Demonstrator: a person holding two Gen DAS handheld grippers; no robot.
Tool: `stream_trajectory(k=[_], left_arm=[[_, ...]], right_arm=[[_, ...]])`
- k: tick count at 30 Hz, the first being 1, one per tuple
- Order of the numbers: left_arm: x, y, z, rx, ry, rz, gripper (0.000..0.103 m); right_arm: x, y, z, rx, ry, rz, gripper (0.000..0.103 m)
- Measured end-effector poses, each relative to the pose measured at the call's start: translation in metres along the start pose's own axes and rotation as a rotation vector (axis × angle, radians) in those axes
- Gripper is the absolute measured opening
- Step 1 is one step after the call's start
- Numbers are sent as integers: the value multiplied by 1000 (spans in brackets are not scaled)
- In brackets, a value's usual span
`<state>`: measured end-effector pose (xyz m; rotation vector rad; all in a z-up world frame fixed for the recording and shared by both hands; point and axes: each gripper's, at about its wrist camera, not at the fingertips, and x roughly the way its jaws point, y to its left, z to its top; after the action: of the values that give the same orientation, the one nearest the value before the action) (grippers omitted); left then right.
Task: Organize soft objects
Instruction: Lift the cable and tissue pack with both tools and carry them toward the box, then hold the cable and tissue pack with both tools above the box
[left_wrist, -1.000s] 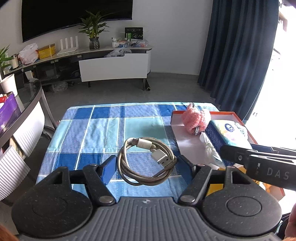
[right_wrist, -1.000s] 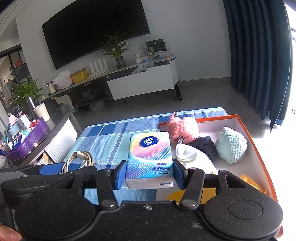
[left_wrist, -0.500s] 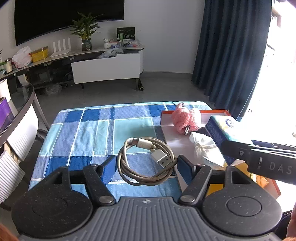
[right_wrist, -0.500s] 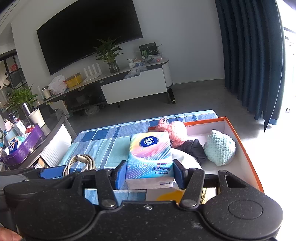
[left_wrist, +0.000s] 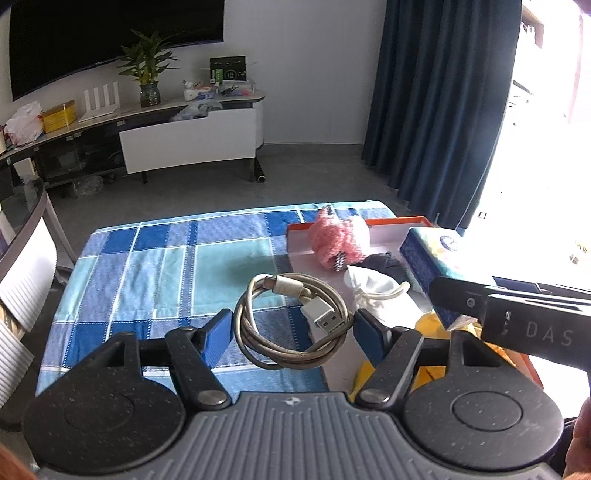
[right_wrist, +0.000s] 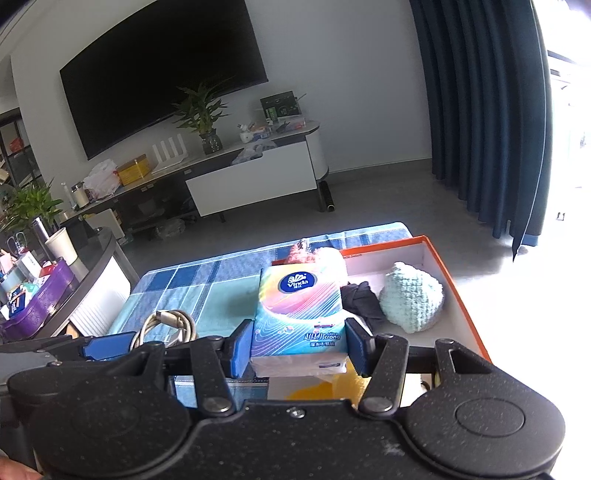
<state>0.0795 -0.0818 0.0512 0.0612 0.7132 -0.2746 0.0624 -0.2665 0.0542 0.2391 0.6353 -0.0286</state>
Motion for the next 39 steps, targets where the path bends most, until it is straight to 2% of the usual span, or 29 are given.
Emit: stream_trajectory(k=[39], left_arm=[[17, -48, 11, 66, 3, -85, 72]], right_arm=[[-9, -48, 8, 70, -40, -93, 64]])
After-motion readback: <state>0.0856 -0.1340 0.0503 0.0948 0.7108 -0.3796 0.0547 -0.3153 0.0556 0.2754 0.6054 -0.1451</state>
